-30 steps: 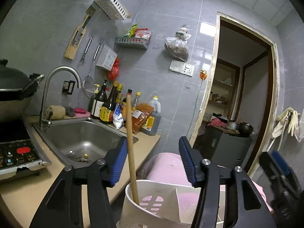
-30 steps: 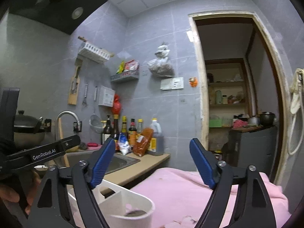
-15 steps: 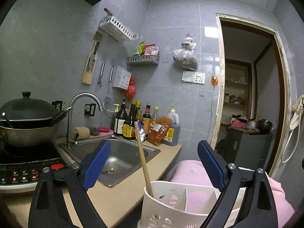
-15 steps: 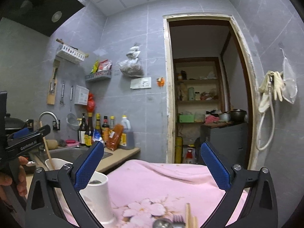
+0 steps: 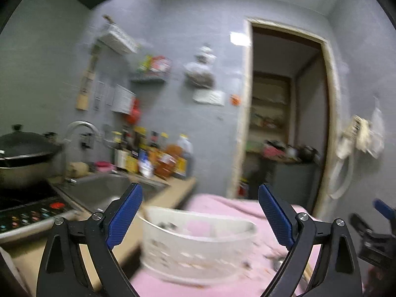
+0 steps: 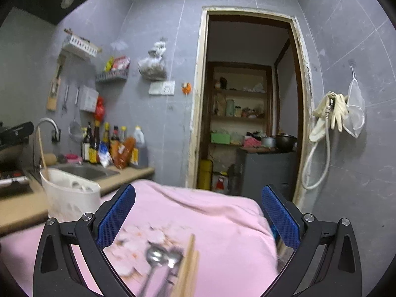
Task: Organize utensils
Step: 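Close the left tool on a steel spoon while the right tool grasps a wooden chopstick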
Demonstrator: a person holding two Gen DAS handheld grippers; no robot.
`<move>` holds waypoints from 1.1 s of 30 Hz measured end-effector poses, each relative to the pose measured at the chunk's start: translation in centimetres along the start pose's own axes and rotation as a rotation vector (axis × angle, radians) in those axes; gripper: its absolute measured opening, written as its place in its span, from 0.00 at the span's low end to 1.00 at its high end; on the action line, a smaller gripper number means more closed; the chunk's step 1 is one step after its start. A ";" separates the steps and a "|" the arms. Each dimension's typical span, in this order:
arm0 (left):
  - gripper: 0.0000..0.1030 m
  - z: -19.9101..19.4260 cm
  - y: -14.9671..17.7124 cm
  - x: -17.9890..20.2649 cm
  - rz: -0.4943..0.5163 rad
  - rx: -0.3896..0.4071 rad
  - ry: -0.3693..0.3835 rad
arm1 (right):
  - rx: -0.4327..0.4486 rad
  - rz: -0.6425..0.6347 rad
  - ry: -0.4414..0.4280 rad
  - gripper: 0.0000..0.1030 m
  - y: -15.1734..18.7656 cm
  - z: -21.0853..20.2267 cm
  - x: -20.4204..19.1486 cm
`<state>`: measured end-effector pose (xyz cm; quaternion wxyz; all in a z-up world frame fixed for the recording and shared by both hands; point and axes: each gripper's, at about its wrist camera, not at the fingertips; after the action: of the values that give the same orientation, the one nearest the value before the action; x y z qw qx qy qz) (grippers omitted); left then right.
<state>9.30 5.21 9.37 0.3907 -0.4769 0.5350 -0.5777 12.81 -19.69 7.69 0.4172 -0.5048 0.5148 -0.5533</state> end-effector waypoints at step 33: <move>0.39 20.9 12.9 7.2 0.002 -0.841 0.352 | -0.760 -0.111 -0.294 0.28 9.3 12.5 1.4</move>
<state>27.08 -8.38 -3.02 0.0669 -0.4881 0.7818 -0.3821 24.42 -24.08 -1.86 0.2396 -0.7237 0.5894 -0.2674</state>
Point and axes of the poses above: each gripper's, at about its wrist camera, not at the fingertips, and z roughly the way its jaws point, x to its right, y to its underside, and after that the axes turned 15 degrees about y, right-handed
